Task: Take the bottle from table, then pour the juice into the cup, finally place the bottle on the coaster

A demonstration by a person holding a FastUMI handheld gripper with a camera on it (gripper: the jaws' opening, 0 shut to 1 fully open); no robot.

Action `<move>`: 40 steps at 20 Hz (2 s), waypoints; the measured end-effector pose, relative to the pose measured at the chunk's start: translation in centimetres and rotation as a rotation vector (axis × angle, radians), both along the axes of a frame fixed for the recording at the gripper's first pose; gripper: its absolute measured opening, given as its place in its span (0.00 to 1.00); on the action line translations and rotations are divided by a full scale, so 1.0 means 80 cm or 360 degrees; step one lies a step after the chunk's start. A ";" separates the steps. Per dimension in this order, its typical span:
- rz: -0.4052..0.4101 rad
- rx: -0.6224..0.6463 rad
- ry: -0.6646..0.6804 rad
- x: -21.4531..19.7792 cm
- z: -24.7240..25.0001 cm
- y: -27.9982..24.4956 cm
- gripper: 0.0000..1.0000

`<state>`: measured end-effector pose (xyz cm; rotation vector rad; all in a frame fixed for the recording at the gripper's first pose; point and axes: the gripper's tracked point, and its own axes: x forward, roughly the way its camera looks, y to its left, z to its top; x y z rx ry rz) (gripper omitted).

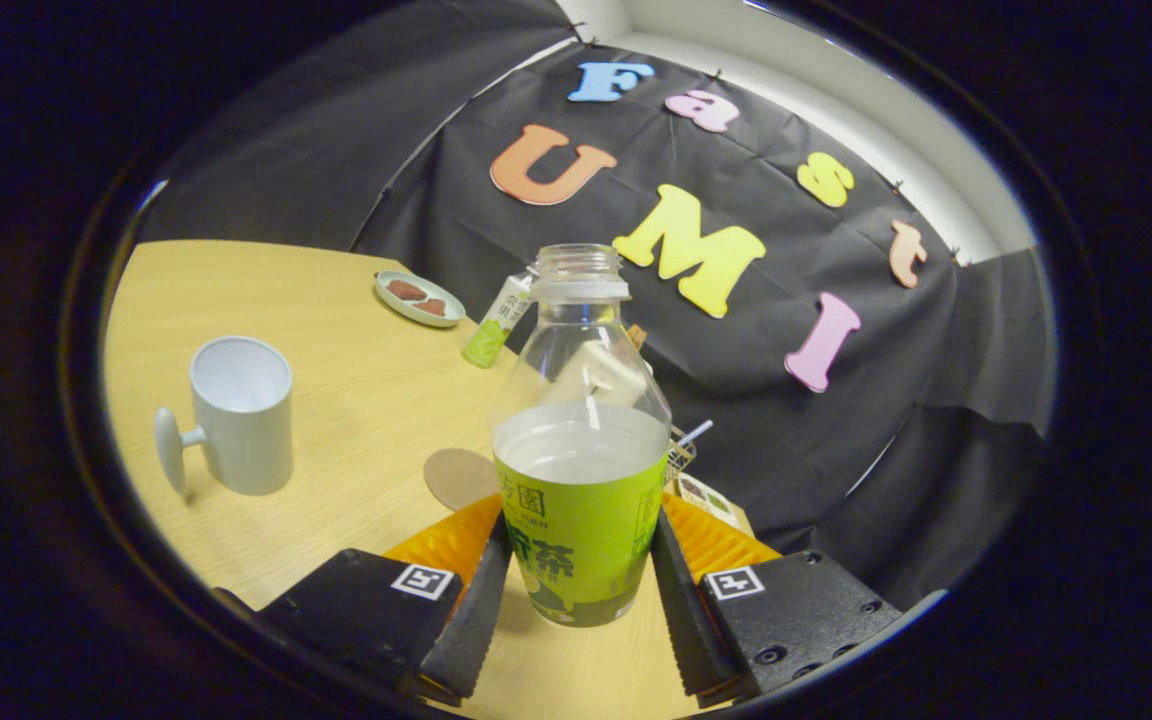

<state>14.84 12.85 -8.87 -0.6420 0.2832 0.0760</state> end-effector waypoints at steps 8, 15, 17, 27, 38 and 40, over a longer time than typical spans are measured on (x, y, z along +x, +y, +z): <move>0.0085 -0.0455 -0.0136 0.015 0.013 0.026 0.77; 0.0116 -0.0786 -0.0257 0.014 0.018 0.040 0.77; 0.0132 -0.0897 -0.0315 0.015 0.020 0.048 0.77; 0.0186 -0.1257 -0.0479 -0.001 0.040 0.072 0.77; 0.0249 -0.1516 -0.0565 0.005 0.054 0.089 0.77; 0.0253 -0.1540 -0.0567 0.006 0.054 0.090 0.76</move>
